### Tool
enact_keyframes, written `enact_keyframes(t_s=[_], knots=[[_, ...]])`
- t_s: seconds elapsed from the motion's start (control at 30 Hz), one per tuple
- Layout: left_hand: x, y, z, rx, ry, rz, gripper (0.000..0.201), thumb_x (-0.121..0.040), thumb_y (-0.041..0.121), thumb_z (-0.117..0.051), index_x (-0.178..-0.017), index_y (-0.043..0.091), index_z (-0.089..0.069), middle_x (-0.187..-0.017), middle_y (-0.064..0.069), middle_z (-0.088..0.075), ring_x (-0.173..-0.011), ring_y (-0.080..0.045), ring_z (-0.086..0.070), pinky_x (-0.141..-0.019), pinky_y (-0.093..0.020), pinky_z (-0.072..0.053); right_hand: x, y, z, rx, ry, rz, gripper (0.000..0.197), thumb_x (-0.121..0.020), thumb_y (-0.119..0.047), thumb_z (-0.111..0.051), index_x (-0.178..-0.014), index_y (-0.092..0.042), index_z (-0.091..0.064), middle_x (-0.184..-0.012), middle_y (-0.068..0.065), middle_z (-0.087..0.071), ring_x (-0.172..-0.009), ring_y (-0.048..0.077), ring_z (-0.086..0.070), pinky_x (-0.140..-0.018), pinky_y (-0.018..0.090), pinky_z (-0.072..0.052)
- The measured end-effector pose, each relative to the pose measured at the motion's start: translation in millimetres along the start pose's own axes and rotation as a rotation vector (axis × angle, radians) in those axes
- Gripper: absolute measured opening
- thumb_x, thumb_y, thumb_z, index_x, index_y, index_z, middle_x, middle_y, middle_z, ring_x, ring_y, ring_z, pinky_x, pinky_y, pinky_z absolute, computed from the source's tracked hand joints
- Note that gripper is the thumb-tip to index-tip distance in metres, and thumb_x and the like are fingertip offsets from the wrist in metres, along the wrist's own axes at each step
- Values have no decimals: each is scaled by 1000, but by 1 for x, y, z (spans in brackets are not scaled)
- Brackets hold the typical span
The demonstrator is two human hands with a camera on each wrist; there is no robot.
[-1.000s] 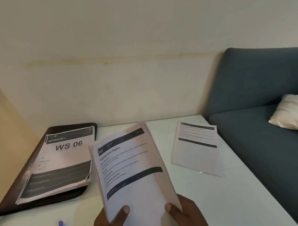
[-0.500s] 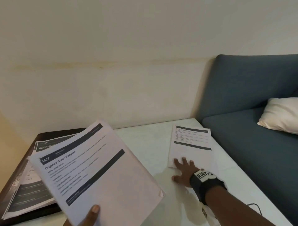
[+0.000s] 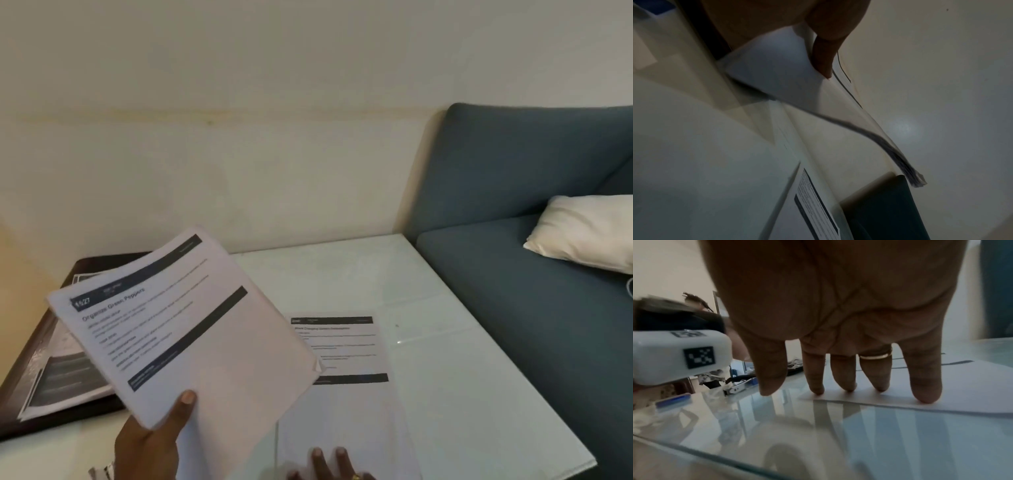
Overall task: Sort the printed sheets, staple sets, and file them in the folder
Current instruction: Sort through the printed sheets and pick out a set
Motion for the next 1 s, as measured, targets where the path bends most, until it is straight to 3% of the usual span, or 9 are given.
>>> enact_keyframes(t_s=[0.03,0.07,0.17,0.23,0.43,0.6,0.8,0.9,1.0], knots=[[1,3,-1,-30,-9,26,40,-78,6,-75,-116,-1,-62,-110,-10,-61,-105,-24,-56,-93,-33,-39,4,-2,-5,-153,-428,-70,98,-56,-99,-1,-128,-46,-42,-123,-10,-53,-129,21,-45,-102,49,-25],[-2,2,1,-14,12,33,42,-78,8,-76,-117,0,-62,-112,-10,-62,-106,-26,-55,-94,-36,-39,7,-2,14,-255,-568,-131,108,-50,-94,14,-124,-46,-47,-128,-12,-53,-132,17,-43,-105,44,-26],[-5,0,12,44,56,69,42,-81,2,-71,-121,3,-60,-109,-5,-65,-106,-28,-56,-96,-40,-41,5,7,75,-239,-183,-118,47,-85,-73,-34,-98,-37,-62,-102,-15,-63,-109,8,-59,-91,23,-44],[-7,1,10,46,31,48,40,-82,0,-69,-120,7,-59,-102,3,-65,-104,-26,-56,-95,-39,-40,3,46,84,-424,-114,-403,33,-84,-63,-54,-100,-34,-56,-104,-12,-56,-107,12,-56,-85,22,-43],[-9,-6,8,44,29,65,39,-82,1,-68,-119,8,-59,-99,5,-65,-102,-27,-55,-94,-42,-41,3,89,74,-282,-238,-643,80,-72,-63,-67,-125,-21,-24,-116,4,-35,-114,31,-49,-85,33,-47],[-8,-7,4,-3,12,50,41,-81,1,-69,-121,5,-59,-110,-7,-63,-104,-28,-54,-96,-43,-40,-1,92,65,-382,-237,-617,57,-75,-52,-69,-104,-22,-31,-107,0,-55,-104,25,-58,-84,31,-48],[-6,-7,5,-117,15,16,42,-80,6,-73,-119,3,-61,-108,-10,-62,-105,-26,-54,-92,-36,-37,-2,97,63,-418,-259,-588,23,-79,-39,-58,-75,-26,-39,-89,-7,-47,-89,18,-52,-73,27,-40],[-8,-9,5,-108,2,50,42,-81,5,-71,-120,1,-59,-108,-11,-61,-101,-26,-53,-92,-37,-37,-5,104,65,-626,-176,-663,20,-76,-21,-58,-85,-25,-41,-80,-7,-56,-74,13,-54,-64,26,-41],[-9,-12,1,-95,-22,104,40,-82,6,-70,-120,3,-58,-109,-11,-59,-101,-28,-51,-90,-41,-37,-9,108,56,-858,-216,-709,42,-71,-19,-69,-102,-27,-42,-91,-7,-62,-84,16,-61,-76,33,-52]])
Point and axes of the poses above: each hand's wrist, its own x-axis away from the middle knuckle, its own z-axis out of the back of the hand, y = z × x, the point moved 6 cm from there along -x, towards the middle knuckle
